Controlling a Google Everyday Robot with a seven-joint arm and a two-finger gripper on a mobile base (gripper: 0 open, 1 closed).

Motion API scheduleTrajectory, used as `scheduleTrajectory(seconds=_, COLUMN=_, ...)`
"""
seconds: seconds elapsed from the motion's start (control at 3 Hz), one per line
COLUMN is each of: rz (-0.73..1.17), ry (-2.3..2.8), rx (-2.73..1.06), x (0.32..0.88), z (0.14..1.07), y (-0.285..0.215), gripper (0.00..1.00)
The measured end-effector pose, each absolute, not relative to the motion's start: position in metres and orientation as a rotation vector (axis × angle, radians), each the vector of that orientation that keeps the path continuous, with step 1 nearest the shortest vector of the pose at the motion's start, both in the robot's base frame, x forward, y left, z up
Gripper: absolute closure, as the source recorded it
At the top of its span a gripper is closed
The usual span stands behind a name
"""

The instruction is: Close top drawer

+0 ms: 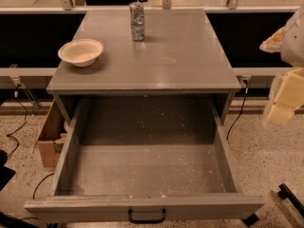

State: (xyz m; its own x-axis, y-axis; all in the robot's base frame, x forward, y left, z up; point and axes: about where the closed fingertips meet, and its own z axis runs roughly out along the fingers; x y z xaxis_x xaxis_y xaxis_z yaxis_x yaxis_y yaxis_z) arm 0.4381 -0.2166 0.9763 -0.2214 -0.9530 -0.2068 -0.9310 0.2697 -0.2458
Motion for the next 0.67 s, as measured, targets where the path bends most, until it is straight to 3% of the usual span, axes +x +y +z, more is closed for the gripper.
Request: scheduleTrajectory(seconds=0.67, rz=-0.142, ry=2.249, rx=-1.695, x=0.4436, z=0.9815, y=-0.2204, gripper=0.00)
